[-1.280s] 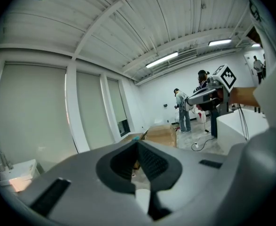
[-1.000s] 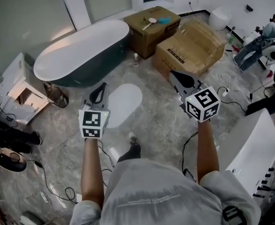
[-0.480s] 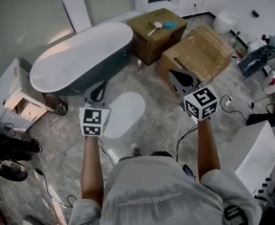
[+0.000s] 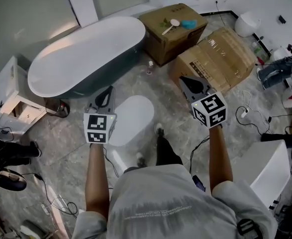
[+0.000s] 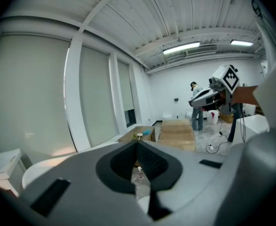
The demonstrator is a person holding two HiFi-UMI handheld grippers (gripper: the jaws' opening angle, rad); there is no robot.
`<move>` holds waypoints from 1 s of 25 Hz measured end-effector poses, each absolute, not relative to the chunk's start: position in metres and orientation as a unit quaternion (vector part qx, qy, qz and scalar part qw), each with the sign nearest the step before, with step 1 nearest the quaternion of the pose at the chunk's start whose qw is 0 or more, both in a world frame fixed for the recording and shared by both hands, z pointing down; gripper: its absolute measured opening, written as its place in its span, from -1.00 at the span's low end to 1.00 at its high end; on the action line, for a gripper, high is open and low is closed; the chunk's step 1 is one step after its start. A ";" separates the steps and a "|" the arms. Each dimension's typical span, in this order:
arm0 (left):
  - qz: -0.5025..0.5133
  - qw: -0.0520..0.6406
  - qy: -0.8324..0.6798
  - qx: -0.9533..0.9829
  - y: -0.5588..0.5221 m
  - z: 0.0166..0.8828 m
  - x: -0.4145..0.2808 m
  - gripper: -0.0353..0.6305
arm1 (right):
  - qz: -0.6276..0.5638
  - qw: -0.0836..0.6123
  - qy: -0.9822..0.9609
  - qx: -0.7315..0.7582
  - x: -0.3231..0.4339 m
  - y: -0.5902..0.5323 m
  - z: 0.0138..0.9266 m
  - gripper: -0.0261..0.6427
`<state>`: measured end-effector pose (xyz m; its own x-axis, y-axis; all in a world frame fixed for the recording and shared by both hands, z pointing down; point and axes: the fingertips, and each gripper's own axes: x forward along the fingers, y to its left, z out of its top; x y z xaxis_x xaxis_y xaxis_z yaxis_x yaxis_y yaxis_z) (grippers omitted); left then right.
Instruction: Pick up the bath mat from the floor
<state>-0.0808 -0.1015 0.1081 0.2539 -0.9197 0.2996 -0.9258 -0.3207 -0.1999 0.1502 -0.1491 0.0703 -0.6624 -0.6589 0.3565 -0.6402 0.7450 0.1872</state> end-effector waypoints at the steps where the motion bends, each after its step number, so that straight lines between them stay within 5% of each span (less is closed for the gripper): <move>1: 0.182 0.010 -0.586 0.789 -0.111 0.111 -0.081 -0.84 | -0.019 0.207 -0.913 0.351 0.149 -0.161 0.075 -0.88; 15: 0.228 0.111 -0.645 0.721 -0.259 0.207 -0.089 -0.84 | 0.043 0.247 -0.941 0.228 0.125 -0.357 0.185 -0.87; 18: 0.239 0.140 -0.647 0.710 -0.275 0.249 -0.091 -0.84 | 0.092 0.251 -0.942 0.202 0.114 -0.378 0.232 -0.65; 25: 0.232 0.189 -0.651 0.698 -0.280 0.366 -0.110 -0.84 | 0.149 0.293 -0.926 0.184 0.092 -0.389 0.372 -0.59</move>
